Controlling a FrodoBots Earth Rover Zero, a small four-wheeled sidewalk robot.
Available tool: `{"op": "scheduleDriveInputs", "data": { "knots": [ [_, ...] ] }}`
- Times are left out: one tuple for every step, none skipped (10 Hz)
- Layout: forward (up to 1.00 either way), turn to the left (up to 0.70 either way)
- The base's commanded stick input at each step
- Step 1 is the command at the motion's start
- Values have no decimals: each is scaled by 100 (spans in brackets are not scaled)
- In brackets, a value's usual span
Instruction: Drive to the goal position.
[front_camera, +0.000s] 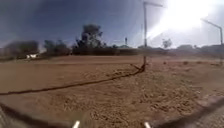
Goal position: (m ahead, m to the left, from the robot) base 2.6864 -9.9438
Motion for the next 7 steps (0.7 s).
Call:
{"op": "scheduleDriveInputs", "data": {
  "knots": [
    [0,45],
    [0,45],
    [0,45],
    [0,45],
    [0,45],
    [0,45],
    [0,45]
  ]
}}
